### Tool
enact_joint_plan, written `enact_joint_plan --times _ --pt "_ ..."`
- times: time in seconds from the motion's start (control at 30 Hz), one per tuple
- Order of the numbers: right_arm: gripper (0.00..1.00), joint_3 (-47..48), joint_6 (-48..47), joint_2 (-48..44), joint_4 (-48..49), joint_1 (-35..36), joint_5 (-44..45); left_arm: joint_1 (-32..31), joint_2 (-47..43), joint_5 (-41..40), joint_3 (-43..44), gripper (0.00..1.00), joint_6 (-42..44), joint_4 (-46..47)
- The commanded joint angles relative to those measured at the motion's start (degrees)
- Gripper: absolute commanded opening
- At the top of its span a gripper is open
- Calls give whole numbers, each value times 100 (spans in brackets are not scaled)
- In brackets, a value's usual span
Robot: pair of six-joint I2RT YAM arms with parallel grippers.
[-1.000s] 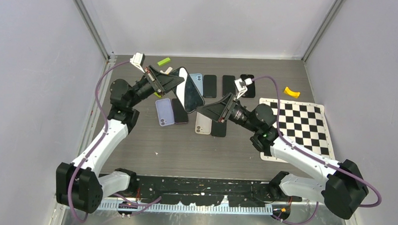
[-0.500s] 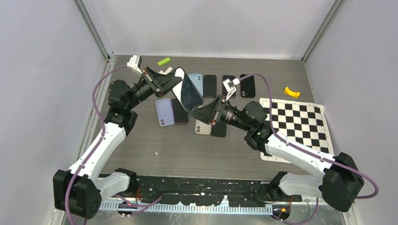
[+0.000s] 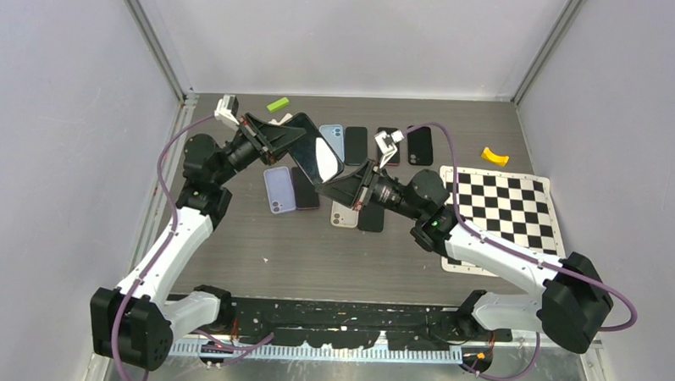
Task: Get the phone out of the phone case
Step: Remove the phone case from the phone.
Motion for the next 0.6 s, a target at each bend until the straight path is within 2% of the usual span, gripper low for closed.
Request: enact_joint_plan --times 0.0,0.1,0.23,0.37,0.57 --pt "3 167 -1328 110 -460 37 0 -63 -132 291 285 0 -1080 337" --pt "1 328 -2468 146 -1261 97 259 -63 -58 527 341 0 -1465 353" --pt "1 437 -3432 153 -2144 334 1154 -62 75 707 166 0 -2220 962" --pt "1 521 -3786 181 -2377 452 1975 -61 102 705 88 0 -2393 1016" --pt "0 423 -3539 -71 -2135 463 1995 -61 85 528 8 0 -2089 769"
